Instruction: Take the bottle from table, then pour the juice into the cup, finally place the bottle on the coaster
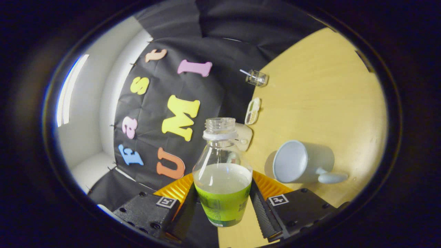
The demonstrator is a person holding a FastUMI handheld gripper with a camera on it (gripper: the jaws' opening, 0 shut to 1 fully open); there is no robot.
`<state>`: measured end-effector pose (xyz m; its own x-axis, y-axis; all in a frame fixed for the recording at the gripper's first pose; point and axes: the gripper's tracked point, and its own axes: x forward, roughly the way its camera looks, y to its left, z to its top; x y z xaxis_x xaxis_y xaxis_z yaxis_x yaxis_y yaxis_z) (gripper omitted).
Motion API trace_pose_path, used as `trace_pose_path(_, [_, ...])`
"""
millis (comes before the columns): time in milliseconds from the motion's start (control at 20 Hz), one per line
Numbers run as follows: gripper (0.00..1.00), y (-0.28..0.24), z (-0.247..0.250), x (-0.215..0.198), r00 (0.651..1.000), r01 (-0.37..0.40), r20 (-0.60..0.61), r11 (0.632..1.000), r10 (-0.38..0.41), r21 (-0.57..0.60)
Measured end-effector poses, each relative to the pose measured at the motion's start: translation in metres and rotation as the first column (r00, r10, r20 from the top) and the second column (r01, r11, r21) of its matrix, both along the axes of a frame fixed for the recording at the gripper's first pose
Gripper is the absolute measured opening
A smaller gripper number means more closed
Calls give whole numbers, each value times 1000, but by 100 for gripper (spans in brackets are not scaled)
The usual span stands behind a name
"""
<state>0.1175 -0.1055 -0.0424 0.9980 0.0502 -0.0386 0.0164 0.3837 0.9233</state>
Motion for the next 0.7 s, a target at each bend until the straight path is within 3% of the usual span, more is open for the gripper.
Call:
trace_pose_path(100, [82,-7,9,-5,999,34,6,984,-33,-178])
trace_pose_path(250, [82,-14,26,-19,997,82,40,924,-72,-374])
trace_pose_path(500, [82,-10,47,-36,989,145,96,810,-109,-568])
trace_pose_path(700, [83,-3,60,-37,981,193,147,688,-126,-699])
